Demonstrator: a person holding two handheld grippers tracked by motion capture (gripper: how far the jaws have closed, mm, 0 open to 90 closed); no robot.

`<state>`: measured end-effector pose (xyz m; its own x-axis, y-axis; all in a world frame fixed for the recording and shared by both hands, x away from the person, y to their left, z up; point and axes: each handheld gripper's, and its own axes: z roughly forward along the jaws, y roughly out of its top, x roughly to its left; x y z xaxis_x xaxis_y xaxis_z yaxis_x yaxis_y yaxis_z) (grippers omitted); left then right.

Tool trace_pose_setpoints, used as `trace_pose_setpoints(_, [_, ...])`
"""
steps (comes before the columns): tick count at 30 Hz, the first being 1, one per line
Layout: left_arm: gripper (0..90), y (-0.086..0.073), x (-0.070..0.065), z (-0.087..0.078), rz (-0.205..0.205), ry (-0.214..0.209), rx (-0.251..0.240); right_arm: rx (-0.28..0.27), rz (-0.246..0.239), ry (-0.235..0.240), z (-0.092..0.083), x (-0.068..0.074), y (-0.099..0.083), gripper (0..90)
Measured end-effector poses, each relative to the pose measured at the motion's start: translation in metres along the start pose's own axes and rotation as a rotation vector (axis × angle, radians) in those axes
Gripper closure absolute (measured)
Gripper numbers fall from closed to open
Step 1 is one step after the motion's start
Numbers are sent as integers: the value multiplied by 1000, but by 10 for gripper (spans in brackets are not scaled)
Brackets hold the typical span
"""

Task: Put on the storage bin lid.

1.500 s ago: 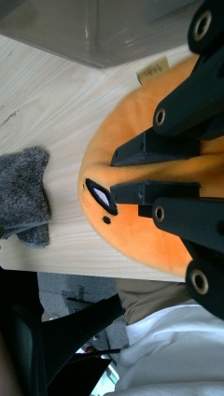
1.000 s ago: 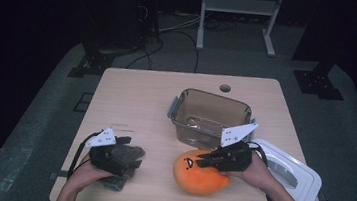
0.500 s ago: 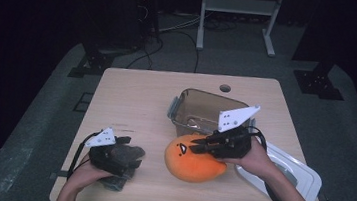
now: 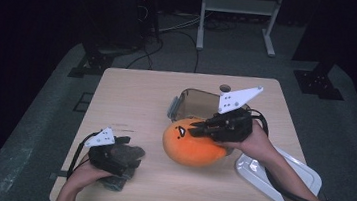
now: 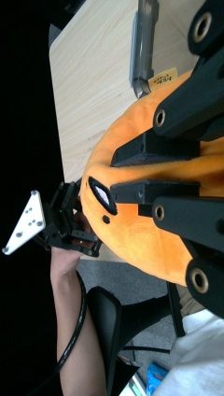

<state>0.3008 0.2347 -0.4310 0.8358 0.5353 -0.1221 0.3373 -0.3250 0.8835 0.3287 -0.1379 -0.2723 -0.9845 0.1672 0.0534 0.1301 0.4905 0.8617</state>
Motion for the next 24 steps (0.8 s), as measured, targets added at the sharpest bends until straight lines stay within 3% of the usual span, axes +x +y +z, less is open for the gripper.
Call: trace_pose_setpoints(24, [24,0,0,2,5,-13,7,5,24,-89,-20,-32,13,812])
